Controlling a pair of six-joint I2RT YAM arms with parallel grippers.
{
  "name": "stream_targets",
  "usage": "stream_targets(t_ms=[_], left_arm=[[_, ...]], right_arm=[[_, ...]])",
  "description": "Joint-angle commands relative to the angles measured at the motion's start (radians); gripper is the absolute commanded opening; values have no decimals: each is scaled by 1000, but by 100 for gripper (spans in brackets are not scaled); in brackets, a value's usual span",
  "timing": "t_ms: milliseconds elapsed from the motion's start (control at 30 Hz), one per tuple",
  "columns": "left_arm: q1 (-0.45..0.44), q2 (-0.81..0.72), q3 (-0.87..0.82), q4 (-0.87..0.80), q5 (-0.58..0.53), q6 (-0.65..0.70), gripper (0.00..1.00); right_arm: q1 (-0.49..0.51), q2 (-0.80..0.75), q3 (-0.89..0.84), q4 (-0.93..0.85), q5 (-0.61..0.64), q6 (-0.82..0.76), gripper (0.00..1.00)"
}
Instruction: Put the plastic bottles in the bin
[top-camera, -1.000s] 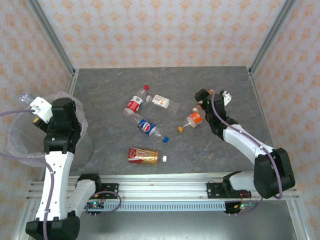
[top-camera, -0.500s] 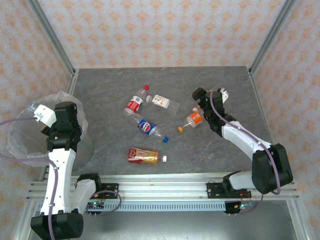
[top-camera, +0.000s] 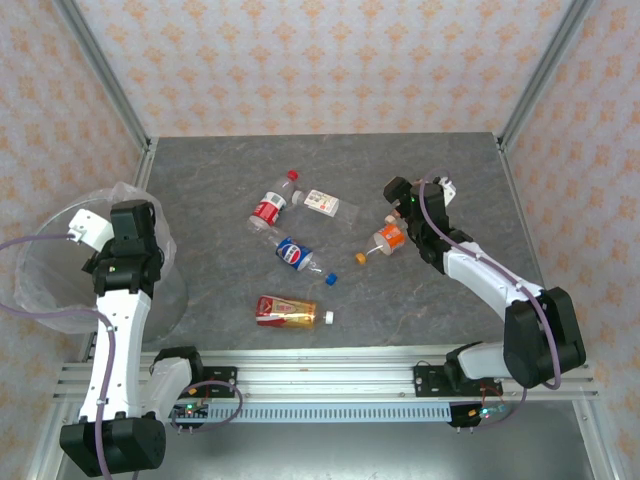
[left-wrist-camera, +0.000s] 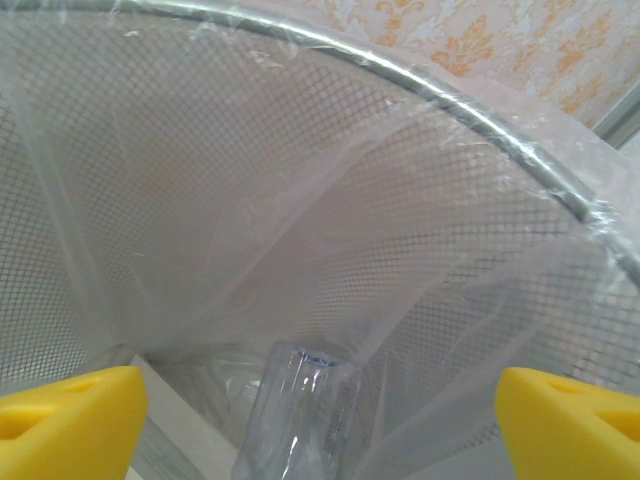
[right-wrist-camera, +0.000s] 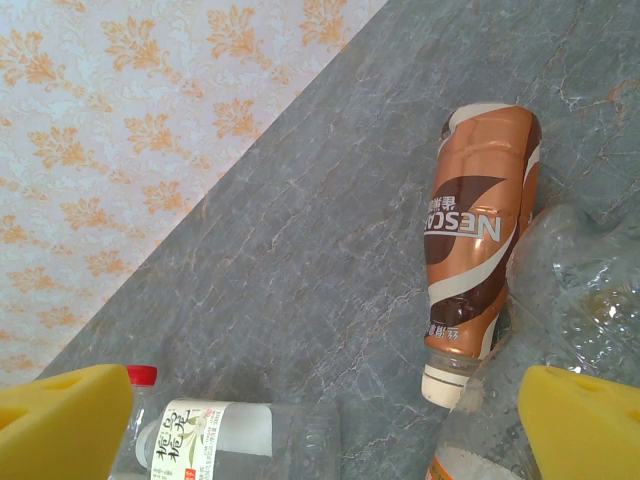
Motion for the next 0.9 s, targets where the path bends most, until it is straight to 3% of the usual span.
stream_targets(t_ms=[0, 367, 700, 867], left_arm=[[8, -20, 36, -18, 53, -2, 95], [8, -52, 93, -8, 137, 19, 100], [7, -77, 182, -44, 151, 73, 100], [8, -69, 206, -18, 247, 130, 100]], right_arm=[[7, -1, 12, -20, 23, -13, 99], [6, 49, 98, -170, 58, -52, 99], [-24, 60, 68, -190, 127, 72, 99], [-49, 68, 58, -206, 100, 85, 99]])
